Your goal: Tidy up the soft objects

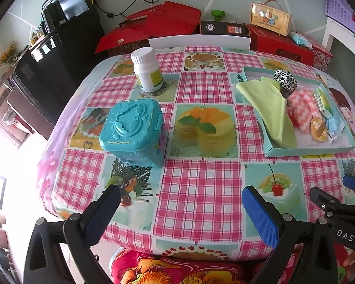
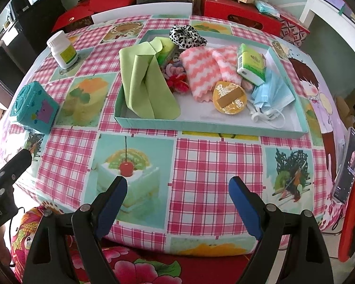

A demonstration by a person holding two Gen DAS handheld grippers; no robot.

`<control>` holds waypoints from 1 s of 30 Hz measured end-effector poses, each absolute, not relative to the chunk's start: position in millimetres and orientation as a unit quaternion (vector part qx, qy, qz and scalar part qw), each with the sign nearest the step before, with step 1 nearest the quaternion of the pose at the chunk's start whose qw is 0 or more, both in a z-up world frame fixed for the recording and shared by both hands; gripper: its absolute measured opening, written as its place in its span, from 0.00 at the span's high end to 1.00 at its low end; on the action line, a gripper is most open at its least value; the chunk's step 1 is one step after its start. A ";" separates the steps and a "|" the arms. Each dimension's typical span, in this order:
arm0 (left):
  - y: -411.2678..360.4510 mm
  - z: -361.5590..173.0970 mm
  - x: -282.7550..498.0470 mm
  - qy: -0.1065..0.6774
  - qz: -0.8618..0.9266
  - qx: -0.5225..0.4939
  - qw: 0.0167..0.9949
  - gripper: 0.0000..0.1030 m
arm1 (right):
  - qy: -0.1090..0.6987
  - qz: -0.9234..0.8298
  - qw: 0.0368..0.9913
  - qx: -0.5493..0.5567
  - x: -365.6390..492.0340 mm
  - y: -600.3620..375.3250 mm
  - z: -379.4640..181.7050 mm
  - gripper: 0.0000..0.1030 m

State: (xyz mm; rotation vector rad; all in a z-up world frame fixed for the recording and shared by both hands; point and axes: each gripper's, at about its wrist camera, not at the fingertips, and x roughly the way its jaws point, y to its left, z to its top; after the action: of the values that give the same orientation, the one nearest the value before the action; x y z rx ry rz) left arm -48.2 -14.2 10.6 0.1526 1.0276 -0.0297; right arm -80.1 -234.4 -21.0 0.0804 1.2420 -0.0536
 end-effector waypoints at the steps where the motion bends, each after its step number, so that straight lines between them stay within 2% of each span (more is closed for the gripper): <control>1: -14.3 10.3 -48.2 0.492 -0.014 0.073 0.868 0.00 | 0.582 -0.025 0.812 0.038 -79.7 -234.8 -21.5 0.14; 30: -13.1 6.2 -47.9 0.498 -0.009 0.075 0.864 0.00 | 0.582 -0.026 0.812 0.038 -78.8 -234.9 -21.9 0.14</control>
State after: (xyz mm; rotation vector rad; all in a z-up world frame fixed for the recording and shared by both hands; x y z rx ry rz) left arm -47.9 -13.1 6.2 0.1566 1.0440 -0.0189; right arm -78.8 -234.9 -21.9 0.0809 1.2439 -0.0550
